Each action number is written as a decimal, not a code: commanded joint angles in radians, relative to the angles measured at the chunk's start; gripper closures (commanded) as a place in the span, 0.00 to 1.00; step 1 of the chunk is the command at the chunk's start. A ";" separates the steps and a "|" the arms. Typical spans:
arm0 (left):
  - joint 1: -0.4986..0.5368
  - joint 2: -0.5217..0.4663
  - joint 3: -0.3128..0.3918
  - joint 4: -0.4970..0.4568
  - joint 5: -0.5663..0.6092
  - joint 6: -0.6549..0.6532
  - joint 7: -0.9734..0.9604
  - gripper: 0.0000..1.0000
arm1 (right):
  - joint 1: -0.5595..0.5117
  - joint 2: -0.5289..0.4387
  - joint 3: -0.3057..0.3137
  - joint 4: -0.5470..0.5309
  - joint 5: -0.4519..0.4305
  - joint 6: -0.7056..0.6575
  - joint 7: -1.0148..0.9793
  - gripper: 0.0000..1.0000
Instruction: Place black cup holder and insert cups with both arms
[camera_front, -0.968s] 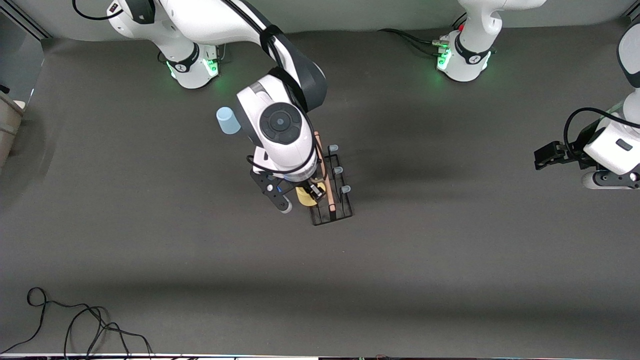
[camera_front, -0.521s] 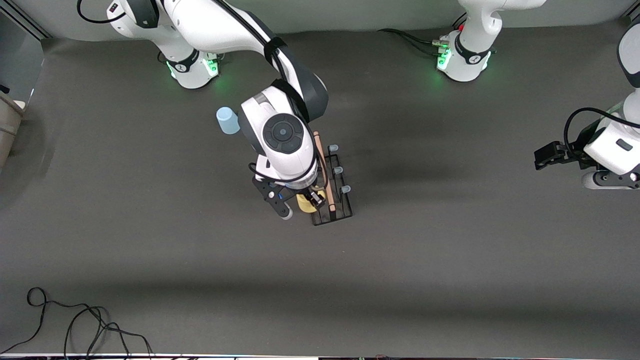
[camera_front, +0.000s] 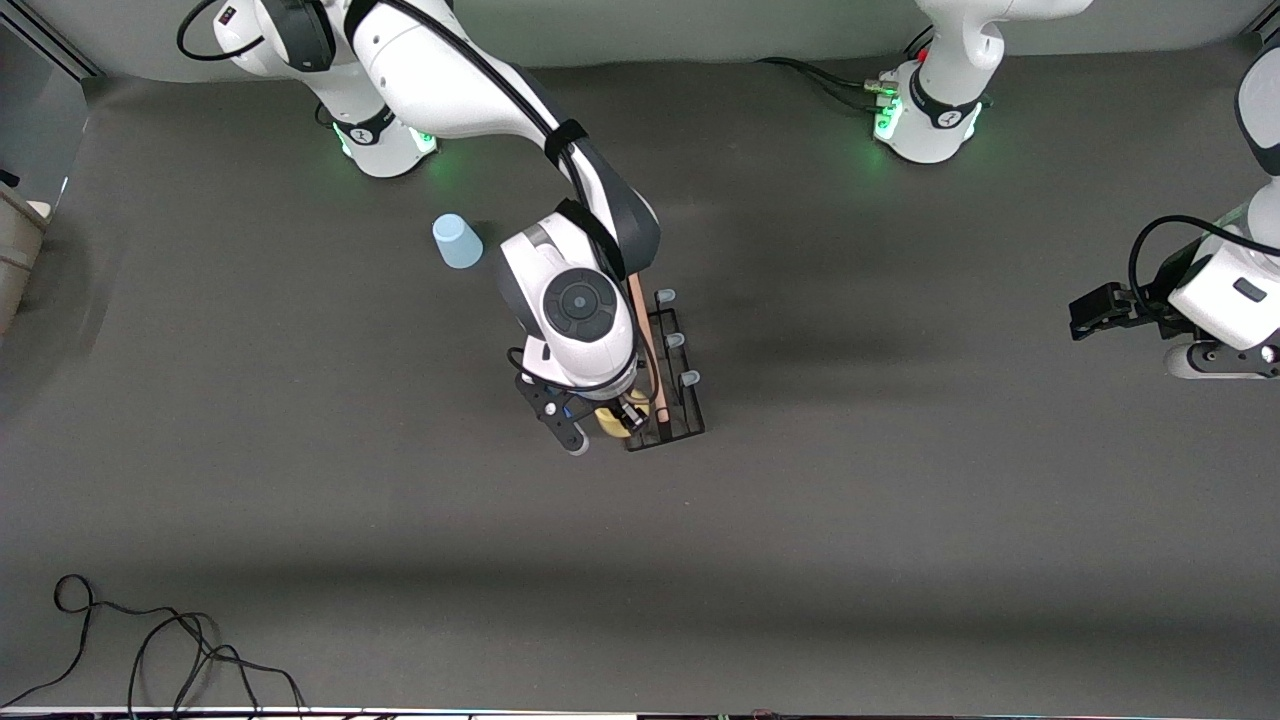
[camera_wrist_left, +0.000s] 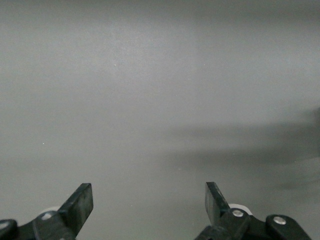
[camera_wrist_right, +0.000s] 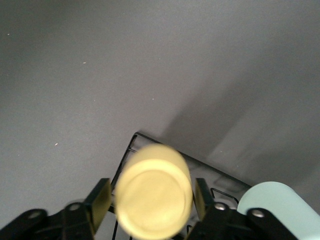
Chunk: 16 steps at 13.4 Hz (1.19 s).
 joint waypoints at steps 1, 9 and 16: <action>-0.005 0.009 0.006 0.021 -0.005 -0.017 -0.010 0.00 | 0.001 -0.025 -0.007 0.013 -0.002 -0.002 0.009 0.00; 0.002 0.009 0.006 0.021 -0.005 -0.017 0.004 0.00 | -0.017 -0.309 -0.037 0.017 -0.029 -0.270 -0.168 0.00; 0.002 0.009 0.006 0.021 -0.005 -0.017 0.002 0.00 | -0.220 -0.654 -0.021 -0.238 -0.172 -0.410 -0.840 0.00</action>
